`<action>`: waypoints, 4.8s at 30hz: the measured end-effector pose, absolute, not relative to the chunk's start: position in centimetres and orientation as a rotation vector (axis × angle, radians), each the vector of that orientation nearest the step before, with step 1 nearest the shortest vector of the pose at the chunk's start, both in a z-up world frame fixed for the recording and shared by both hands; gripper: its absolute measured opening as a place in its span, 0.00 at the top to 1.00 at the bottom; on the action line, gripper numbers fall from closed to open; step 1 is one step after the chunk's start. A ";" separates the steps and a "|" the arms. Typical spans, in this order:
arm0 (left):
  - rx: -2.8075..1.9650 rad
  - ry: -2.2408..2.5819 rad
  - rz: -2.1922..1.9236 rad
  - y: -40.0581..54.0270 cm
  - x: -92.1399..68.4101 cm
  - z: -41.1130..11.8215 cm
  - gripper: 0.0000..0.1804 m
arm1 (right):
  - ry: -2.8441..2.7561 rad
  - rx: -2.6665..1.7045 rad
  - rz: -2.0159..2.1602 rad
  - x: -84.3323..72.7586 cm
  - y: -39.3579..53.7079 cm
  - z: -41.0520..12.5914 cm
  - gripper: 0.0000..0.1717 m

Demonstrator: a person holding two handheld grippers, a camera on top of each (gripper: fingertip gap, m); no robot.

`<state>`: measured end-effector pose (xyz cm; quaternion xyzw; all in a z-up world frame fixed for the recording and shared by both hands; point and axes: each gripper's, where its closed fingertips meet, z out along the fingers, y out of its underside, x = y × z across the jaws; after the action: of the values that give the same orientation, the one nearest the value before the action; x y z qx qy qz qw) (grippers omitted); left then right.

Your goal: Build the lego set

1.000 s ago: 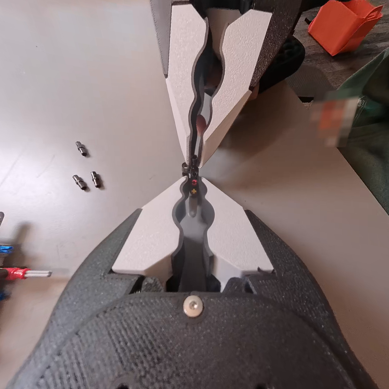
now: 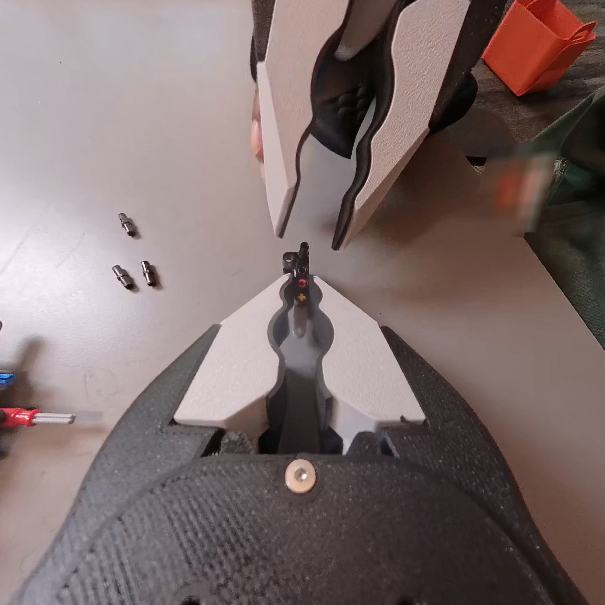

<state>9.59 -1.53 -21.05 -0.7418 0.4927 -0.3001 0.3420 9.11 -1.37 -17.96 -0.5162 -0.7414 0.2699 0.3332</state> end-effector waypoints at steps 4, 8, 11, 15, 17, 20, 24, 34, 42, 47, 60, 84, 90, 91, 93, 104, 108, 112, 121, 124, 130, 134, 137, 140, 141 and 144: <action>-1.936 1.271 -0.787 -1.5 9.6 -21.0 0.96 | -2.033 -1.138 0.405 9.1 -1.8 -18.3 0.88; -1.941 1.263 -0.788 -1.5 9.6 -21.0 0.96 | -2.069 -1.032 0.225 9.1 -1.6 -19.2 0.91; -1.943 1.262 -0.787 -1.5 9.6 -21.1 0.96 | -2.052 -1.004 0.174 9.0 -1.2 -19.1 0.96; -1.948 1.258 -0.790 -1.5 9.6 -21.1 0.96 | -2.043 -0.911 0.065 9.0 -1.2 -19.2 0.95; -1.951 1.253 -0.793 -1.5 9.6 -21.1 0.96 | -2.014 -0.902 0.048 9.0 -1.2 -19.2 0.96; -1.956 1.246 -0.793 -1.5 9.6 -21.1 0.96 | -1.980 -0.879 0.019 9.0 -1.3 -19.2 0.95; -1.961 1.238 -0.793 -1.5 9.6 -21.1 0.96 | -1.975 -0.881 -0.028 9.1 -1.1 -19.9 0.91; -1.956 1.232 -0.779 -1.4 9.6 -21.0 0.96 | -1.904 -1.154 0.328 8.9 -0.8 -18.1 0.88; -1.954 1.232 -0.752 -1.5 9.6 -21.1 0.96 | -1.969 -1.570 0.532 9.8 9.2 -19.3 0.88; -1.956 1.236 -0.727 -1.4 9.5 -21.2 0.96 | -2.118 -1.592 0.629 8.7 10.3 -21.5 0.86; -1.885 0.954 -0.927 0.0 7.9 -17.5 0.89 | -2.190 -1.349 0.705 7.8 6.0 -18.3 0.98; -1.516 0.650 -1.582 -2.8 9.6 -9.3 0.99 | -1.971 -0.876 0.573 8.7 -2.9 -9.7 0.98; -1.431 0.744 -1.605 -4.2 9.9 -8.5 0.99 | -1.874 -0.925 0.871 8.9 -4.3 -8.7 0.97; -1.424 0.758 -1.605 -4.4 10.0 -8.5 0.99 | -1.871 -0.930 0.902 9.0 -4.5 -8.7 0.96; -1.412 0.779 -1.608 -4.8 10.2 -8.5 0.99 | -1.871 -0.926 0.940 9.2 -4.8 -8.7 0.96; -1.380 0.773 -1.626 -4.8 10.0 -8.1 0.99 | -1.851 -0.941 0.996 9.3 -4.9 -8.5 0.98; -1.499 0.760 -1.423 -2.8 9.3 -10.0 0.97 | -1.907 -1.109 0.922 9.2 -3.0 -10.2 0.99; -1.795 0.974 -0.851 -0.3 7.4 -16.8 0.91 | -2.152 -1.340 0.687 10.1 -0.7 -15.3 0.98; -1.907 1.168 -0.689 -1.4 8.7 -20.3 0.90 | -2.437 -1.323 0.504 9.3 -0.4 -18.1 0.98; -1.917 1.199 -0.661 -1.5 8.8 -20.7 0.96 | -2.516 -1.284 0.471 9.2 -0.6 -18.5 0.98; -1.884 1.258 -0.664 -1.6 9.1 -20.7 0.97 | -2.648 -1.231 0.376 9.4 -0.5 -19.4 0.98; -1.868 1.287 -0.678 -1.7 9.1 -20.7 0.97 | -2.707 -1.171 0.350 9.4 -0.6 -19.5 0.98; -1.848 1.322 -0.694 -1.7 9.1 -20.7 0.97 | -2.752 -1.096 0.318 9.4 -0.7 -19.5 0.98; -1.825 1.374 -0.741 -1.7 9.3 -20.7 0.97 | -2.799 -1.015 0.293 9.4 -0.7 -19.5 0.98; -1.818 1.391 -0.755 -1.8 9.3 -20.7 0.97 | -2.816 -0.999 0.287 9.5 -0.8 -19.5 0.98; -1.790 1.443 -0.787 -1.9 9.4 -20.7 0.97 | -2.838 -0.951 0.296 9.7 -1.1 -19.6 0.98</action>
<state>9.39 -1.92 -20.73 -0.6904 0.5565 -0.3035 0.3486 9.70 -1.14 -19.63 -0.3154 -0.9415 0.0980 0.0668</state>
